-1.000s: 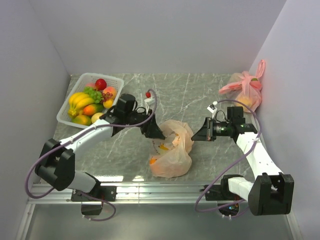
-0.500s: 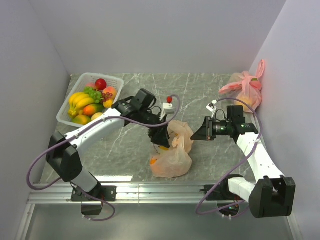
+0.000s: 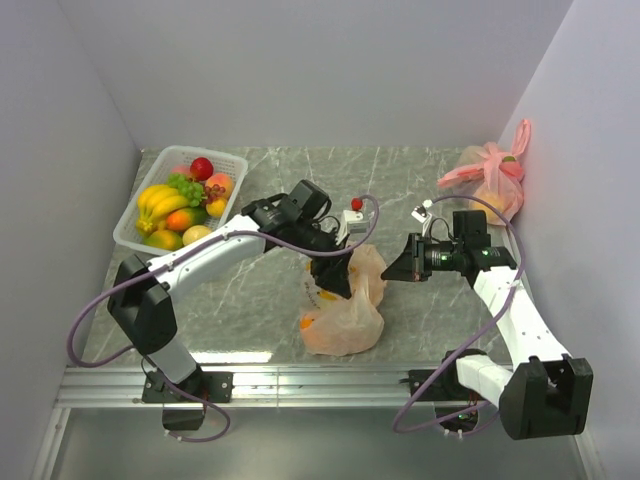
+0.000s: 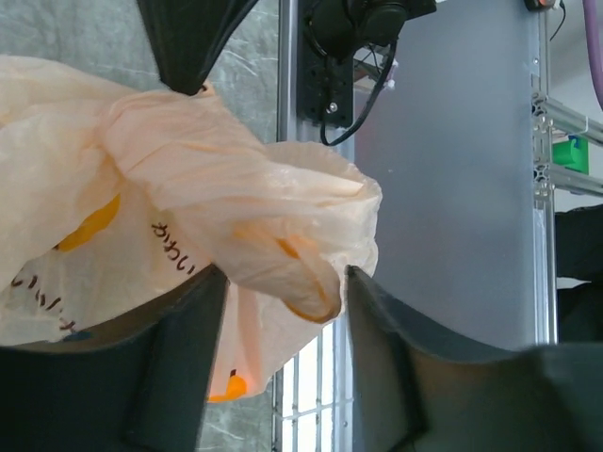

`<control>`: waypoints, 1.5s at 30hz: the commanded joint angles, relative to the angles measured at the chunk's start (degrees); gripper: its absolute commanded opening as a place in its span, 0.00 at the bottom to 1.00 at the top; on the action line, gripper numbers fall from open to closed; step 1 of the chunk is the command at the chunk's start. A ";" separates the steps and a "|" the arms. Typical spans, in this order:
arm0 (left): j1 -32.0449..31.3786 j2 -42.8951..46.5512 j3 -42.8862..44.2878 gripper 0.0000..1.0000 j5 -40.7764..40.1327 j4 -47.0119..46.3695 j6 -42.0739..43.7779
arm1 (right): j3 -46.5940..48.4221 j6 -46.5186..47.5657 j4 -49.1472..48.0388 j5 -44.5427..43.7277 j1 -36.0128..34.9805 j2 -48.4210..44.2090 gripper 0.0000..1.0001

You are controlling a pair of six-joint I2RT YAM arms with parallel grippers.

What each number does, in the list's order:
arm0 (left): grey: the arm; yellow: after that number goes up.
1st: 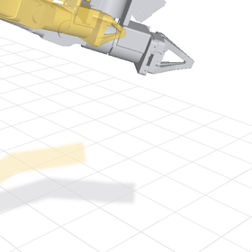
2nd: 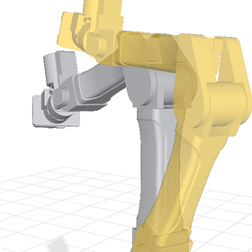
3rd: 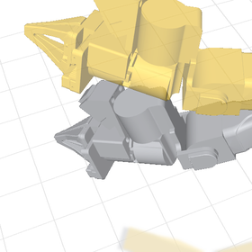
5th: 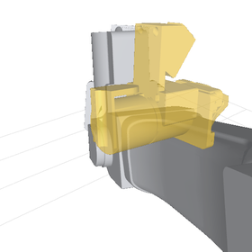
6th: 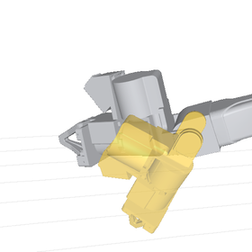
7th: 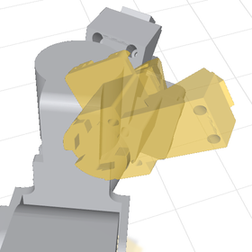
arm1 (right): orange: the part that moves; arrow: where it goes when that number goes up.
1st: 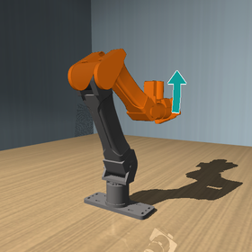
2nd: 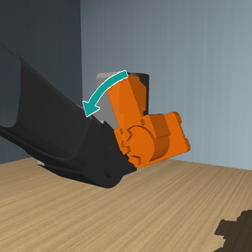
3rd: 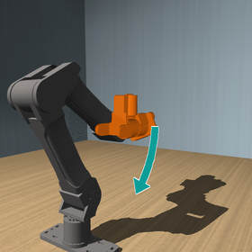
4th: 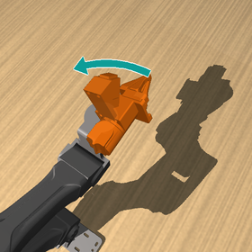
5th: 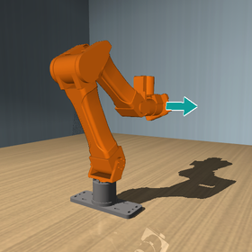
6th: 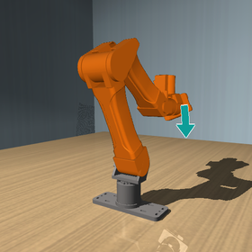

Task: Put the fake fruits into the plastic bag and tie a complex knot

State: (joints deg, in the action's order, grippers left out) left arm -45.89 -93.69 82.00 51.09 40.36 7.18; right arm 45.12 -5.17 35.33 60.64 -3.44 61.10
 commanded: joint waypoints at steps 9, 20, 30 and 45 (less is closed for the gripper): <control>1.06 0.43 -2.17 0.01 -0.38 -0.28 -2.08 | 5.50 7.53 5.70 -1.66 1.23 -1.16 0.00; 8.70 9.40 -14.75 0.00 -6.25 3.13 -0.07 | 12.97 17.03 11.60 -6.14 10.73 4.11 0.00; 14.86 12.48 -17.58 0.00 -12.78 8.41 12.32 | 15.69 34.14 17.56 -9.86 15.92 9.91 0.00; 13.37 8.70 -13.00 0.00 -5.12 5.70 11.98 | 23.78 32.76 14.94 -15.61 -11.31 9.03 0.65</control>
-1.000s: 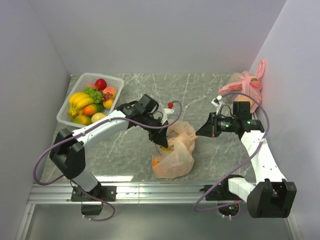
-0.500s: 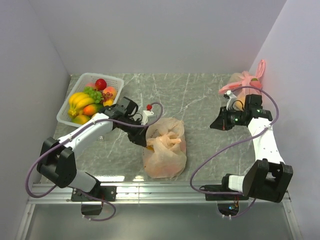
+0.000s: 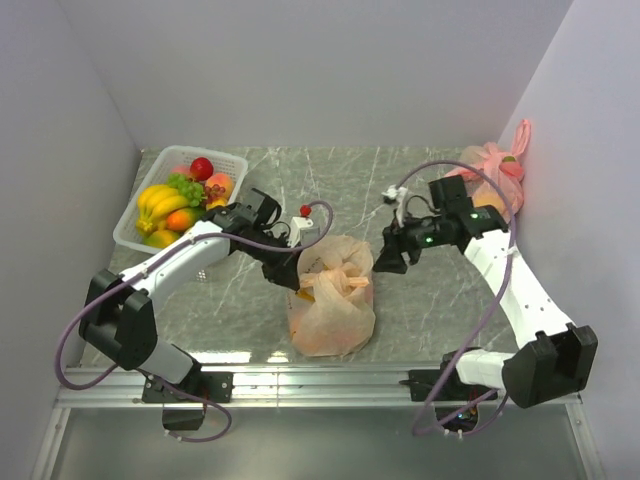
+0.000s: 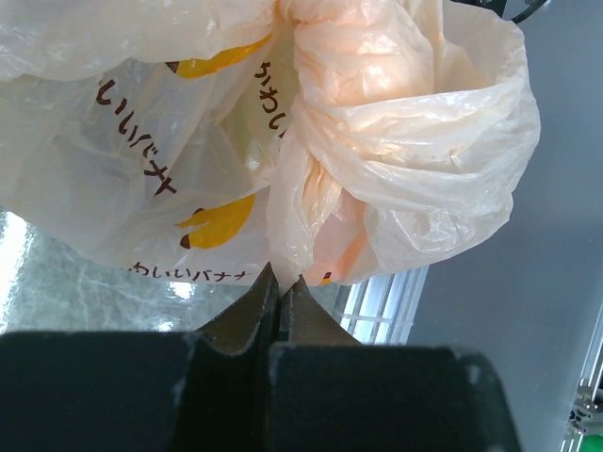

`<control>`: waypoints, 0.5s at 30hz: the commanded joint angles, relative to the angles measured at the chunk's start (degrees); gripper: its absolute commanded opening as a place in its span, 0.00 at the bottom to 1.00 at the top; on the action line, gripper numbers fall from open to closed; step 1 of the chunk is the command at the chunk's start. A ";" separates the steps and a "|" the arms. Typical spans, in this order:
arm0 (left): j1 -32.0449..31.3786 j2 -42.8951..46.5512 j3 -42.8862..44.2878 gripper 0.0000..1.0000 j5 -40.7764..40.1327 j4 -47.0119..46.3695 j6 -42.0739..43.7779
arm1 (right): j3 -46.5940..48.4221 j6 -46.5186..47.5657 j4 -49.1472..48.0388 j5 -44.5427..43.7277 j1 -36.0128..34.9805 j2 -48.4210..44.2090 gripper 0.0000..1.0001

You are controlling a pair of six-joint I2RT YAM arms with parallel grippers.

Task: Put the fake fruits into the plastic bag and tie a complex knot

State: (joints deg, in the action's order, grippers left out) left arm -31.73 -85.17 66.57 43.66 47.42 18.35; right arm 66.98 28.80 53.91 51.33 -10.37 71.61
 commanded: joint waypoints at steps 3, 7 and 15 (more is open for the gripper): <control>-1.32 0.00 3.13 0.00 2.13 -1.02 0.90 | 3.85 -0.94 -3.72 -10.18 -9.13 -0.07 0.65; -1.50 -0.26 3.66 0.00 1.69 -1.01 0.72 | 5.18 -0.32 -2.50 -13.00 -14.05 2.12 0.63; -1.59 0.44 2.61 0.01 1.43 -1.80 0.20 | 1.93 0.82 -3.46 -20.39 -21.88 4.23 0.60</control>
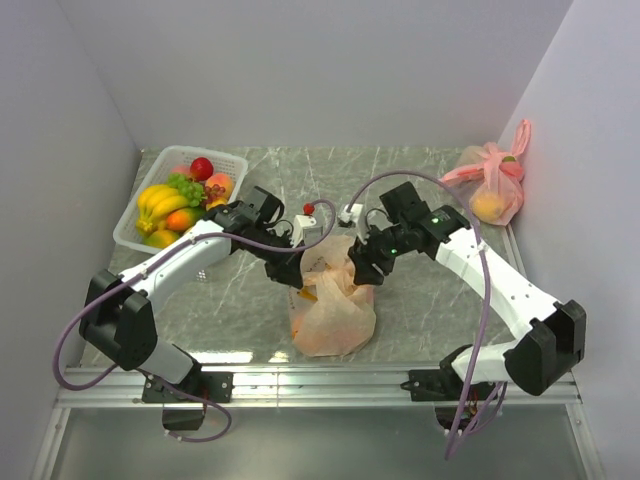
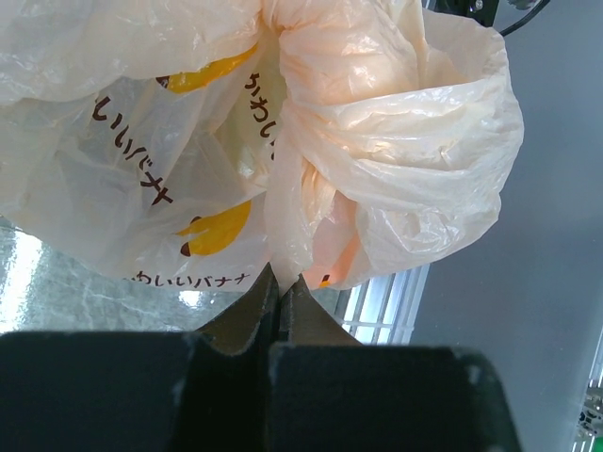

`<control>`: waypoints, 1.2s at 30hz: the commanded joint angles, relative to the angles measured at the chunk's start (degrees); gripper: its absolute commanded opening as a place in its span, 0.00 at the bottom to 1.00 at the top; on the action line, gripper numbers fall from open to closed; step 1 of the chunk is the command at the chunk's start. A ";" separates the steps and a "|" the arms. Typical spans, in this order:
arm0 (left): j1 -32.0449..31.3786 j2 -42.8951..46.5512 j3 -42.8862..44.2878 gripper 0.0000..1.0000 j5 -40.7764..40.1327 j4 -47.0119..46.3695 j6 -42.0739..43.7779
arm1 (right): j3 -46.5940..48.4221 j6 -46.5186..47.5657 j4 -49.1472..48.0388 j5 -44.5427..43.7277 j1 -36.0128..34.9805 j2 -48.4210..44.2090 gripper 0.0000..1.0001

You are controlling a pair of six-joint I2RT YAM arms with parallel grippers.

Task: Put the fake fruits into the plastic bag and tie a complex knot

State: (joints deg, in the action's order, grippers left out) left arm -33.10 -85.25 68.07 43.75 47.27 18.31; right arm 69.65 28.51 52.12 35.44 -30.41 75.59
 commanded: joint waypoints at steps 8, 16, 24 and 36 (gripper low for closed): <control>-0.21 0.88 0.40 0.01 0.55 -2.70 -0.11 | -2.23 1.54 -2.46 -11.26 -4.48 2.37 0.56; -0.21 1.58 -1.18 0.01 -1.03 -3.67 -0.82 | -2.68 3.83 -1.58 -14.70 -4.57 2.81 0.12; 3.74 4.65 -4.96 0.00 -6.91 -1.48 2.69 | 0.31 3.83 0.09 -15.66 -0.28 -4.22 0.00; 11.47 11.42 -13.40 0.00 -14.30 2.75 13.86 | -2.76 12.45 0.97 -13.22 17.40 -5.10 0.00</control>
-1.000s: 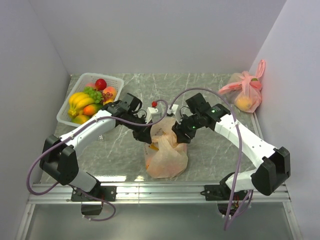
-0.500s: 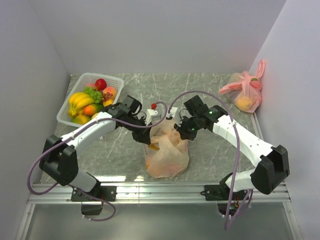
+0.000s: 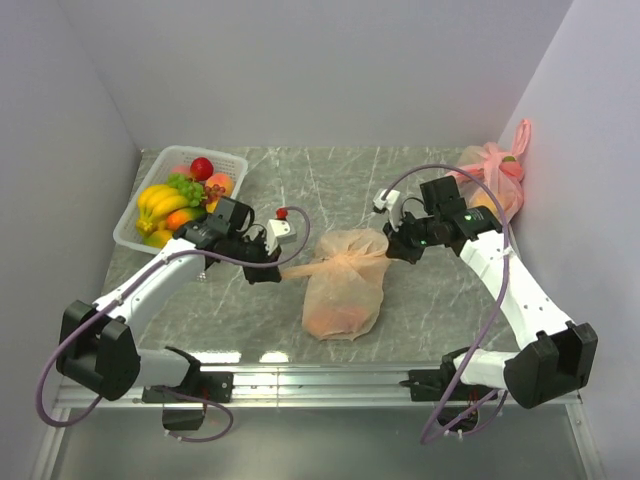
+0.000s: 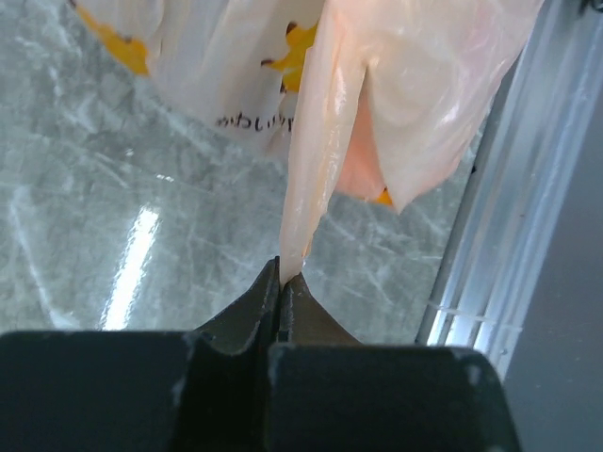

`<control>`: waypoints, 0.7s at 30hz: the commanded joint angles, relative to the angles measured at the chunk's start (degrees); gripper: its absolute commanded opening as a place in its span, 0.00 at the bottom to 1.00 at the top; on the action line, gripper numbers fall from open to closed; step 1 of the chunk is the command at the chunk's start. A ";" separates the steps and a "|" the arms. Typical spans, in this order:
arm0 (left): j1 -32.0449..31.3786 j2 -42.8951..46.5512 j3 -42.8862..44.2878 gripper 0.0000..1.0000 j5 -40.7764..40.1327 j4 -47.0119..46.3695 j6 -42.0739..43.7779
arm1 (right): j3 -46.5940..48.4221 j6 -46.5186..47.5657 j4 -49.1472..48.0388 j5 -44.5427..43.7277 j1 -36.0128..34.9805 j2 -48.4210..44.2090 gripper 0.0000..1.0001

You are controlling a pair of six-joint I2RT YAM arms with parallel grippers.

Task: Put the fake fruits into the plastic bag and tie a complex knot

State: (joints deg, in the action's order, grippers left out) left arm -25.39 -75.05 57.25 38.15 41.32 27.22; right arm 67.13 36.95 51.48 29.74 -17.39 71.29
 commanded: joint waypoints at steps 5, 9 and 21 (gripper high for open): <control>3.86 1.92 -0.13 0.00 -5.29 7.38 3.55 | 4.13 0.33 4.77 3.57 3.42 -0.19 0.00; 4.03 -1.76 5.66 0.00 -7.72 8.94 4.59 | 5.37 -0.21 5.73 4.89 2.62 0.87 0.00; 3.59 -4.93 13.32 0.01 -2.03 8.52 4.33 | 15.13 -5.48 14.08 20.01 0.43 8.59 0.07</control>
State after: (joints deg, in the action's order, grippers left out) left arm -22.13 -78.89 68.40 34.87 48.01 31.86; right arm 80.68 33.50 62.87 46.81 -15.88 77.28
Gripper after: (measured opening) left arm 0.018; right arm 0.051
